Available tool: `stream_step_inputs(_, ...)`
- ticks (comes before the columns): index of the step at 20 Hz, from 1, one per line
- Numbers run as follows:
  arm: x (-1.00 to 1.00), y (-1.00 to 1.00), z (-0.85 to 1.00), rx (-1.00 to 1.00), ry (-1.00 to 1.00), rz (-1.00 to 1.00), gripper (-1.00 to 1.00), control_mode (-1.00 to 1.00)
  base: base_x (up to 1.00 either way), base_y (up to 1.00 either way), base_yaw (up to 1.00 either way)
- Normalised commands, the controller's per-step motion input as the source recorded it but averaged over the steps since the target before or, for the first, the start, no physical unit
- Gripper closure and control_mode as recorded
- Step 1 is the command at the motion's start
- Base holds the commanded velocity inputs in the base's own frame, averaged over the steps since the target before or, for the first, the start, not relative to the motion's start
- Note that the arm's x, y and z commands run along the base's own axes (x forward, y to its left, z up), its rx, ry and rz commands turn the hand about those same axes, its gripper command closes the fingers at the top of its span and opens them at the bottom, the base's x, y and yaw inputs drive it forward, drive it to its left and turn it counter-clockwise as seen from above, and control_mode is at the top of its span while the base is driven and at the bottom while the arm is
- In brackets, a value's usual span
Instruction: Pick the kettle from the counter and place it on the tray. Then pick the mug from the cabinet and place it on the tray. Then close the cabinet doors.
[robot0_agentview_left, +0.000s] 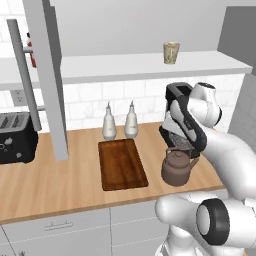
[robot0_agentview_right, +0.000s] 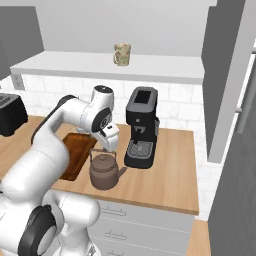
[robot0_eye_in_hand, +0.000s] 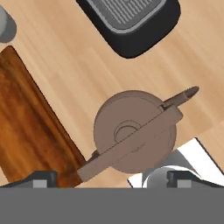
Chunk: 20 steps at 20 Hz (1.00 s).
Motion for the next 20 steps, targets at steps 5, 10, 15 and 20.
stream_step_inputs(5, 0.2, 0.0, -0.27, 0.0, 0.14, -0.02, -1.0, -1.0, 0.0, 0.0, 0.0)
stream_step_inputs(10, 0.13, 0.0, -0.27, 0.0, 0.15, 0.0, -1.0, -1.0, 0.0, 0.0, 0.0)
stream_step_inputs(15, 0.03, 0.0, -0.27, 0.0, 0.13, 0.0, -1.0, -1.0, 0.0, 0.0, 0.0)
stream_step_inputs(20, 0.0, 0.0, -0.26, 0.0, 0.05, -0.02, -1.0, -1.0, 0.0, 0.0, 0.0)
